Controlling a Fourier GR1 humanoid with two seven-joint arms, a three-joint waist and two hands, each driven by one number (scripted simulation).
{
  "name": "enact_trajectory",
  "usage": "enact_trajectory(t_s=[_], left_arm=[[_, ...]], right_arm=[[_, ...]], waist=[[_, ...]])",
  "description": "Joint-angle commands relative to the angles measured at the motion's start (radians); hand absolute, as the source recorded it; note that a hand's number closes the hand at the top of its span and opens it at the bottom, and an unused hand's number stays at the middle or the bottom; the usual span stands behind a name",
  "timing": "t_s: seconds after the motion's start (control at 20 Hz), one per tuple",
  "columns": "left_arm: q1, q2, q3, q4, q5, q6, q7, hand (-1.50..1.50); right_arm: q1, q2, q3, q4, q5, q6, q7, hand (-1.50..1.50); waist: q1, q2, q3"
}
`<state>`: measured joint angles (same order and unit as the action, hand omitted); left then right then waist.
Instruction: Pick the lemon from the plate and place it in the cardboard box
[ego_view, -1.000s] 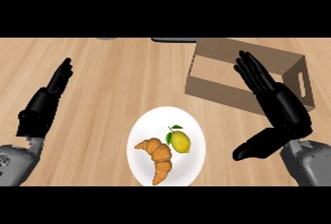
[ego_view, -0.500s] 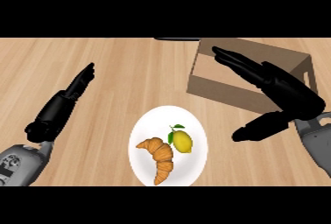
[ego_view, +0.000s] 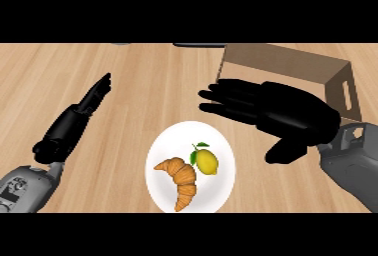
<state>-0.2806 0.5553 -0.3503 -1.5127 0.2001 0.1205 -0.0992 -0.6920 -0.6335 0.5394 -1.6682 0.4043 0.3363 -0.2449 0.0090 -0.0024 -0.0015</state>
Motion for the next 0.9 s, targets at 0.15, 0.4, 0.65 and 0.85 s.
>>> enact_trajectory(t_s=[0.15,0.4,0.65,0.85], left_arm=[[-0.004,-0.025,0.017,0.011,-0.016,-0.002,0.006,0.0],[0.04,-0.015,0.044,0.059,-0.025,-0.042,-0.078,0.0],[0.068,-0.003,0.077,-0.036,-0.032,-0.055,-0.021,0.0],[-0.001,-0.052,0.108,0.069,-0.044,-0.104,-0.039,0.0]], right_arm=[[-0.054,0.068,0.203,-0.127,0.175,0.177,0.238,-1.5],[-0.099,0.196,0.273,-0.21,0.257,0.321,0.495,-1.5],[-0.033,0.308,0.312,-0.176,0.323,0.412,0.614,-1.5],[0.055,0.345,0.357,-0.169,0.403,0.425,0.627,-1.5]], waist=[[-0.011,-0.004,0.0],[-0.008,-0.003,-0.001],[-0.002,-0.001,0.001],[-0.011,0.002,0.001]])
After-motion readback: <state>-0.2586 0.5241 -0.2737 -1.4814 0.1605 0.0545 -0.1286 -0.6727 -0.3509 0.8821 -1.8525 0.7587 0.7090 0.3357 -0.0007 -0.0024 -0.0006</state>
